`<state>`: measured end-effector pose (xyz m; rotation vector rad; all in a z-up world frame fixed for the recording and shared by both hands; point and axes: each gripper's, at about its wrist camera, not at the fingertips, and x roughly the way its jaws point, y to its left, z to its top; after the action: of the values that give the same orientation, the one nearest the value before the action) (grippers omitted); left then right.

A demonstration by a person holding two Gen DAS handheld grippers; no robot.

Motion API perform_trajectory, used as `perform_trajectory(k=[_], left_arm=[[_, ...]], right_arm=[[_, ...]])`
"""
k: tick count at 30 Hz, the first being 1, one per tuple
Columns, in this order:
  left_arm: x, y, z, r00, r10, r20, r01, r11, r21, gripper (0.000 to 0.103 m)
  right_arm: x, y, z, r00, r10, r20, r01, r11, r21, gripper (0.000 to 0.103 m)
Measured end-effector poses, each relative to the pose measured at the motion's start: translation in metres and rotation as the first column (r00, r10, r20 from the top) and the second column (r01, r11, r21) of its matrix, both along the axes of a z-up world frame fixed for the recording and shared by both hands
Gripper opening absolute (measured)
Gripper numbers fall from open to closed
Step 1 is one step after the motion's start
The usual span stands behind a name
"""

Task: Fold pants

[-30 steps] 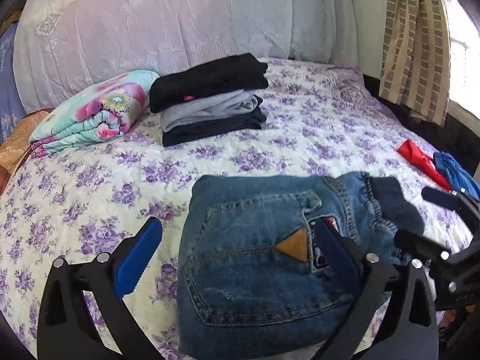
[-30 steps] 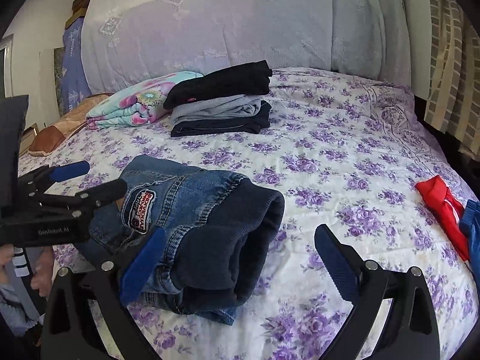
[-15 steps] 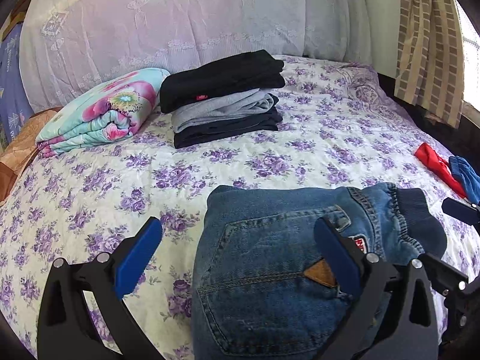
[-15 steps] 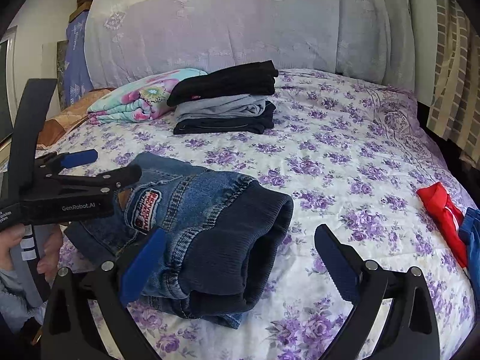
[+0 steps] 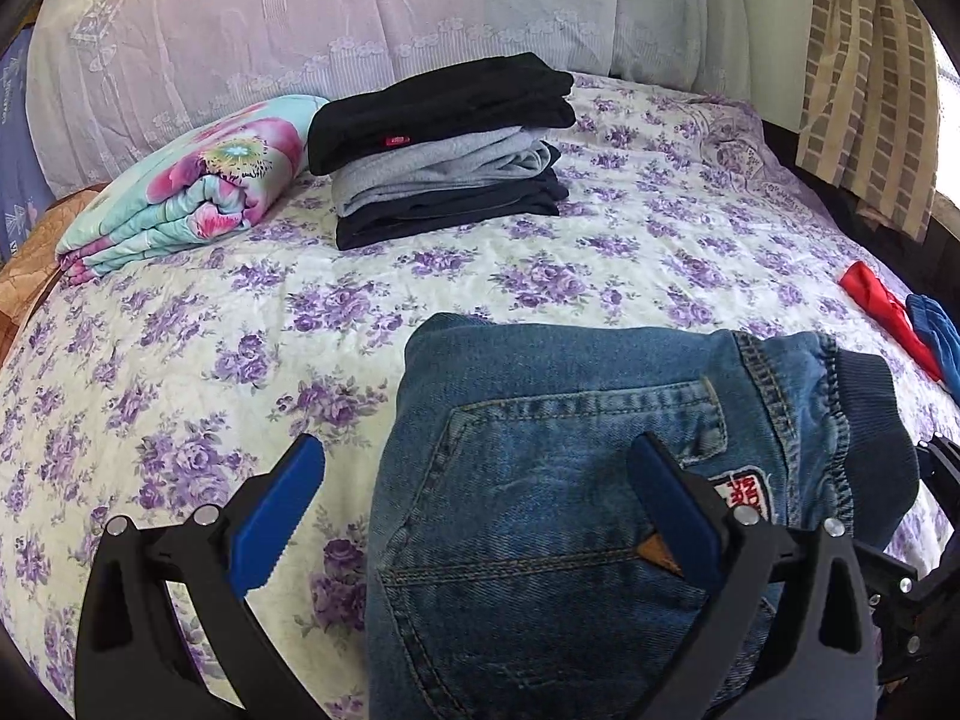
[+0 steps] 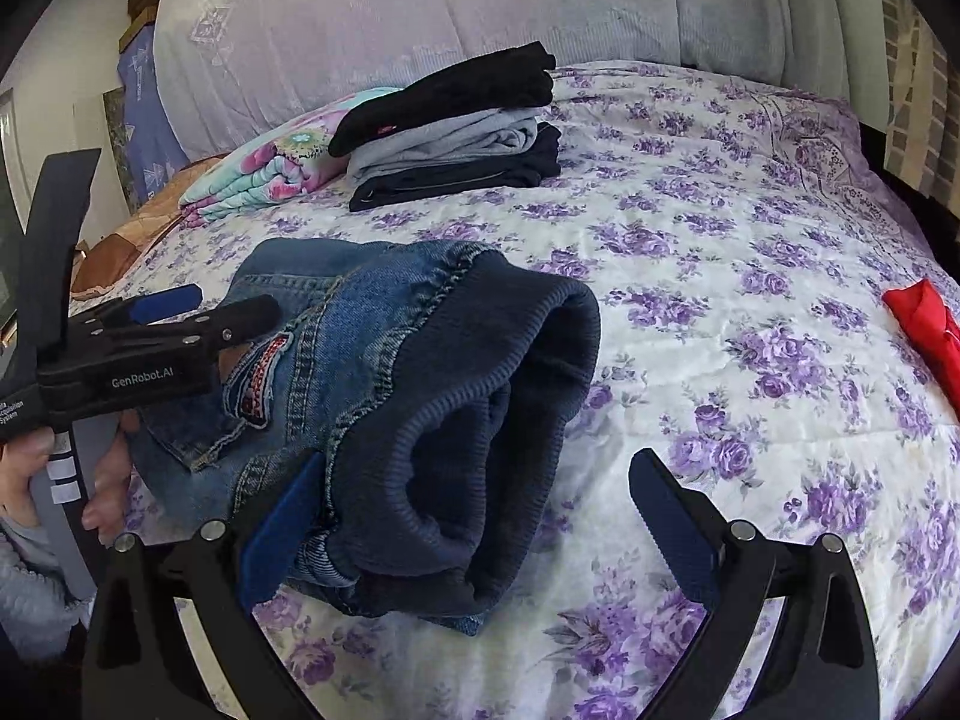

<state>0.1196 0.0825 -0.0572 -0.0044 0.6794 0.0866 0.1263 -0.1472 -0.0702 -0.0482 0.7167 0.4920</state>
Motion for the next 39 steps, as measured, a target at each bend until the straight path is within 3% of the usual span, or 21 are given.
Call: perform_trajectory(k=[13,20,27,31,34,39], left_arm=[[-0.009,0.002,0.004,1.0,0.016,0.008,-0.016,1.0,-0.007,0.099],[-0.037,0.015,0.008,0.999,0.032,0.037,-0.031,0.999,-0.02,0.099],[-0.069,0.03,-0.002,0.999,0.033,0.027,-0.03,0.992,-0.126,0.099],[-0.068,0.033,-0.011,0.999,0.031,0.013,-0.029,0.987,-0.158,0.099],[-0.064,0.042,-0.023,1.0,0.027,-0.005,-0.027,0.97,-0.241,0.099],[-0.052,0.055,-0.043,0.998,-0.02,-0.052,0.0,0.931,-0.364,0.099]], right_arm=[[-0.005,0.001,0.011,1.0,-0.006,0.022,0.006,1.0,-0.023,0.1],[-0.016,0.003,0.039,0.992,-0.003,0.123,0.009,0.999,-0.044,0.099],[0.002,0.029,0.067,0.98,0.017,0.198,-0.007,0.999,-0.051,0.099],[0.025,0.05,0.052,0.985,-0.004,0.173,0.028,0.99,-0.138,0.099],[0.045,0.058,0.024,0.995,-0.016,0.098,0.038,0.973,-0.228,0.099],[0.055,0.045,0.012,1.0,-0.006,0.025,0.009,0.992,-0.125,0.1]])
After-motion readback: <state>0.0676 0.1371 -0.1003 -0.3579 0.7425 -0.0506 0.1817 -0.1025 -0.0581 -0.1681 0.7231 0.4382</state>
